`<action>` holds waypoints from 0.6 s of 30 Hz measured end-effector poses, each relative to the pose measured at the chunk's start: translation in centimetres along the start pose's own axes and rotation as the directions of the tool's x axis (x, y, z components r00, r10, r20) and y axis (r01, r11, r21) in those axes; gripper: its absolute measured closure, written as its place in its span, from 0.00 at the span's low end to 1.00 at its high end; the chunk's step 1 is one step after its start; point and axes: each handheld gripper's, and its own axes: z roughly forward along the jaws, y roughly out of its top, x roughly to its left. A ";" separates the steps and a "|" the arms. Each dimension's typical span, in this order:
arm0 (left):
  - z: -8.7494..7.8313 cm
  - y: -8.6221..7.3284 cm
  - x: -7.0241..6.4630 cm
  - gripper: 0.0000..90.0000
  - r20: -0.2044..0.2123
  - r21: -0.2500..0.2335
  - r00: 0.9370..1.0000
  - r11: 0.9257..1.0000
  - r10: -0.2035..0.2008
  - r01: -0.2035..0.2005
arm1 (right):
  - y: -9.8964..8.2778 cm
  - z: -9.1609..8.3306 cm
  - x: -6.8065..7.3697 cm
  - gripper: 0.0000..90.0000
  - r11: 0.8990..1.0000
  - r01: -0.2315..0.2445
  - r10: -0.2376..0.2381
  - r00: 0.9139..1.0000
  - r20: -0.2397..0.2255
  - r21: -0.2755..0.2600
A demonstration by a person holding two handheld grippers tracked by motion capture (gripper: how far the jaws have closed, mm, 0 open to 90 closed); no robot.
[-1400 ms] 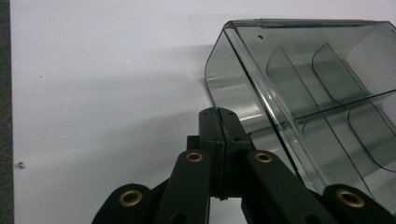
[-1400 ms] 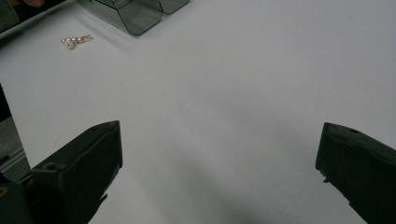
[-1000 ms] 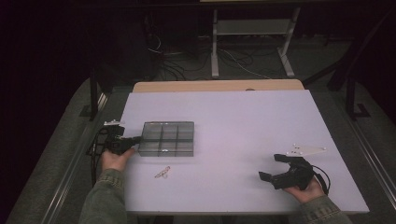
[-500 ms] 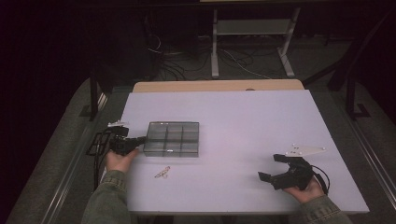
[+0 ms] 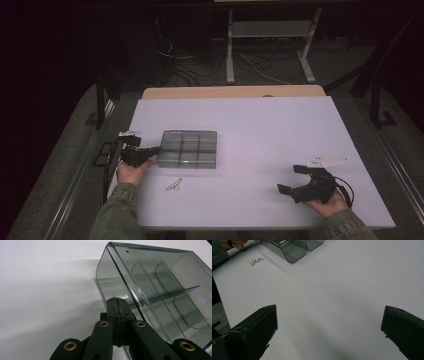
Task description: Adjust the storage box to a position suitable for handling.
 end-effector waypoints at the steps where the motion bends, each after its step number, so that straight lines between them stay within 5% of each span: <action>1: 0.1 0.0 -0.2 0.99 0.002 -0.001 1.000 1.000 0.001 -0.001 | 0.0 0.0 0.0 0.01 1.000 0.000 0.000 1.000 0.000 0.000; 18: 1.0 0.3 -1.8 0.99 0.041 0.013 0.999 0.999 0.033 -0.033 | 0.0 0.1 0.0 0.01 1.000 0.011 -0.011 1.000 -0.001 0.004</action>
